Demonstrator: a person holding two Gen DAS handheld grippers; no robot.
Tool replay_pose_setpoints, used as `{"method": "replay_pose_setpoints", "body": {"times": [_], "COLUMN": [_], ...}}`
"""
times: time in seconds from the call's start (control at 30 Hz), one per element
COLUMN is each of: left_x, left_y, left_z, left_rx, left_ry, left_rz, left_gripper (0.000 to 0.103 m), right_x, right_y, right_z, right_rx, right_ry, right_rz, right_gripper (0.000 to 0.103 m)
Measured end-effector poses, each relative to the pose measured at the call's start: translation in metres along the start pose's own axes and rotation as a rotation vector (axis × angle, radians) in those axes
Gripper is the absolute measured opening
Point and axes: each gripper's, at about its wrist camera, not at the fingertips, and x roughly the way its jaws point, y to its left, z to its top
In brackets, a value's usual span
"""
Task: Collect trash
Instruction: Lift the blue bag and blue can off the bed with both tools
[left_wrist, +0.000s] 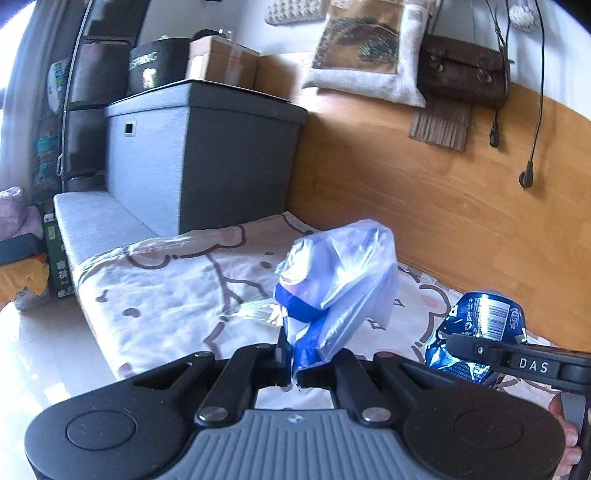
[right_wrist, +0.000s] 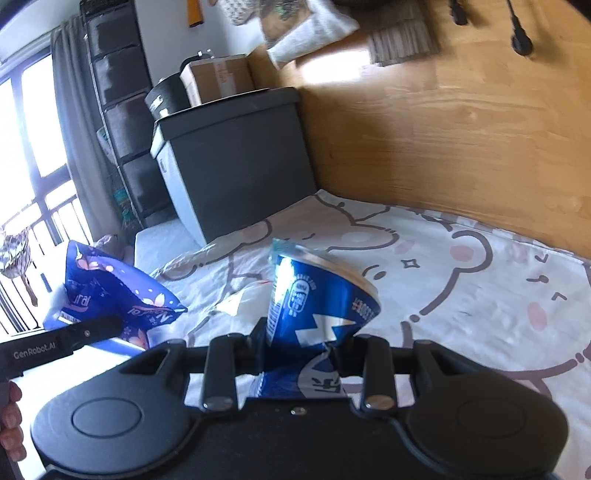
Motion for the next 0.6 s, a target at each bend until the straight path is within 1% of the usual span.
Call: {"method": "replay_pose_setpoints", "body": {"times": [0.23,0.6], "left_x": [-0.029,-0.065], "left_y": [0.039,0.11], "left_z": [-0.008,-0.037], "left_rx": [-0.033,-0.118], "left_ry": [-0.01,0.002], "left_rz": [0.03,0.102], "left_gripper": [0.002,0.002], "right_x": [0.001,0.02], "right_y": [0.039,0.116], "right_z": [-0.008,-0.033], "right_rx": [-0.042,-0.116], "right_ry": [0.03,0.097], "right_rz": [0.027,0.114], "right_gripper": [0.034,0.034]}}
